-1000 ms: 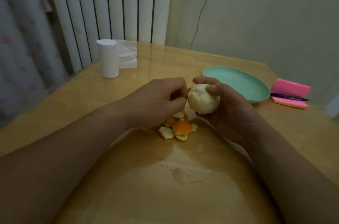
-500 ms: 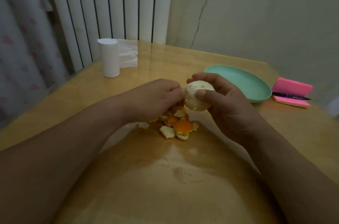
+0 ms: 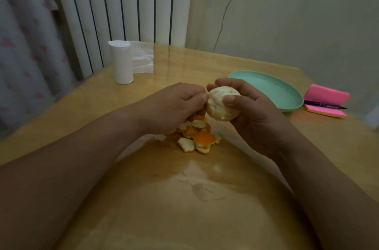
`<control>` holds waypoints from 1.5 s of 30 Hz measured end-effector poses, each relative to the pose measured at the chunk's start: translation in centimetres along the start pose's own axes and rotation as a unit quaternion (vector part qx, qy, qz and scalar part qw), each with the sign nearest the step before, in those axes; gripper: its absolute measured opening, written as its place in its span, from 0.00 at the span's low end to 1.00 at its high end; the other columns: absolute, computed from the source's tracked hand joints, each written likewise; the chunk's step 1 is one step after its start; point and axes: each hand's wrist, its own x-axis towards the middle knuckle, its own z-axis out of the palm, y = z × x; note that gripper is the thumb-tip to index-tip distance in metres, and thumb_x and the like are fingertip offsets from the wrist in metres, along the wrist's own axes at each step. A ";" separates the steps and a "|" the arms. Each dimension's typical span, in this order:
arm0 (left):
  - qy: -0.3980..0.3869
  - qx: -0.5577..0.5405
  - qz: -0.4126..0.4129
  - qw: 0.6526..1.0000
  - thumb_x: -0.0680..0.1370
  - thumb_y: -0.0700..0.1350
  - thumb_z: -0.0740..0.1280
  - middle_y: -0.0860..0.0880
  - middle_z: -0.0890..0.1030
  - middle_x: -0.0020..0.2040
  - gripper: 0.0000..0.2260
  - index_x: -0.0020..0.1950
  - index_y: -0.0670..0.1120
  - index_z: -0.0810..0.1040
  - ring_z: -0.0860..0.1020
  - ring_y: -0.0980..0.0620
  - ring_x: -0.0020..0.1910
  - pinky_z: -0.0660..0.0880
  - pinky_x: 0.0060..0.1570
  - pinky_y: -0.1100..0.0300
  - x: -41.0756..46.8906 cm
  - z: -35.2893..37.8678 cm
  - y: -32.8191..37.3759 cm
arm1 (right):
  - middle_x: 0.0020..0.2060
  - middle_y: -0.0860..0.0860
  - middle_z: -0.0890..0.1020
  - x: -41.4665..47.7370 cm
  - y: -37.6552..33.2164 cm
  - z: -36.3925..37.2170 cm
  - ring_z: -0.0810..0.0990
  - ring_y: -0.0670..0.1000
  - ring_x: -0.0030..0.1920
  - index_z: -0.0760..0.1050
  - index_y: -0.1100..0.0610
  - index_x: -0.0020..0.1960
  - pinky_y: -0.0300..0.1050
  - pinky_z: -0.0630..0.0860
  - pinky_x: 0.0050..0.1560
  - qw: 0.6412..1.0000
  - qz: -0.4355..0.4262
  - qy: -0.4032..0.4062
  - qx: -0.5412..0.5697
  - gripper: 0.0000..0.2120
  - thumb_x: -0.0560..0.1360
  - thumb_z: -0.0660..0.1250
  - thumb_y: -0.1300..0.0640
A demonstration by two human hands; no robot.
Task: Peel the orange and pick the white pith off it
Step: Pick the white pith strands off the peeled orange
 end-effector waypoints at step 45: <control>0.116 0.089 0.093 0.985 0.77 0.59 0.76 0.57 0.81 0.60 0.26 0.72 0.59 0.74 0.81 0.62 0.55 0.81 0.52 0.60 0.0 0.1 -1.0 | 0.63 0.59 0.85 0.1 0.8 2.4 0.84 0.57 0.65 0.74 0.59 0.73 0.54 0.81 0.66 0.998 0.048 0.022 -0.025 0.29 0.81 0.64 0.39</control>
